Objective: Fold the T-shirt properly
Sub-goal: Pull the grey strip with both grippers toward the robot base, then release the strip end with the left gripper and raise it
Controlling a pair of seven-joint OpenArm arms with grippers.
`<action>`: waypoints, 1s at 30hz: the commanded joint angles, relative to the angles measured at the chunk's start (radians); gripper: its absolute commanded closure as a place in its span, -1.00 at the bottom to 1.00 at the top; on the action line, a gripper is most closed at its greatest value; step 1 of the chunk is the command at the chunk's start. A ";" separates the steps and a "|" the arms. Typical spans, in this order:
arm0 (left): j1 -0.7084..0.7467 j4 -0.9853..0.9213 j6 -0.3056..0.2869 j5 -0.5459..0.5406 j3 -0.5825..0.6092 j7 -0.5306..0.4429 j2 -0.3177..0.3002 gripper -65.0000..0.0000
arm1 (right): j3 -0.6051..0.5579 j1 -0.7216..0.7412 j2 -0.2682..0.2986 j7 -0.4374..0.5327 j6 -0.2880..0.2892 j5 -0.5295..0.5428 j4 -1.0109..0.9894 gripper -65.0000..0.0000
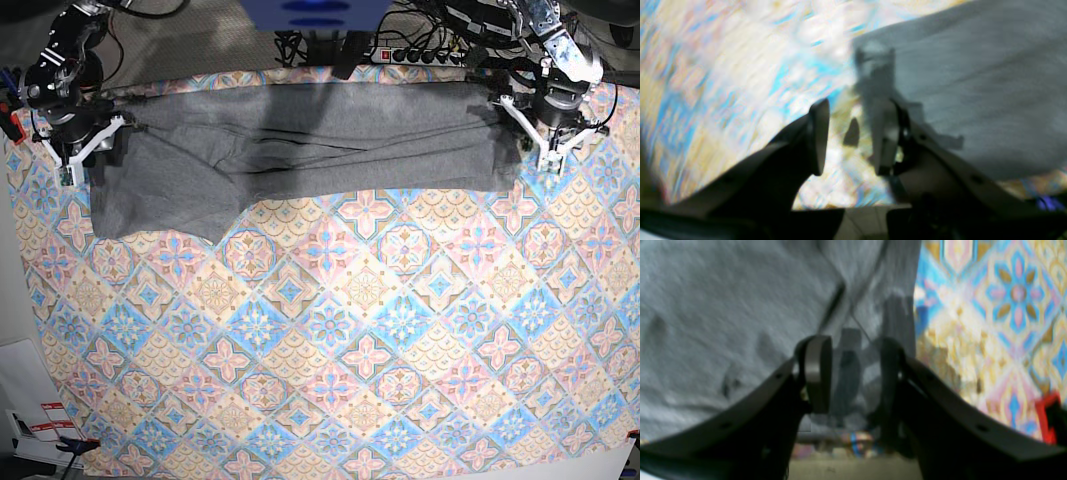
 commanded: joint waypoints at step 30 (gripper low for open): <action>0.019 -0.238 0.000 -0.309 -0.061 -0.008 -0.126 -0.12 | -0.093 -0.001 0.021 0.016 -0.001 0.008 0.019 0.26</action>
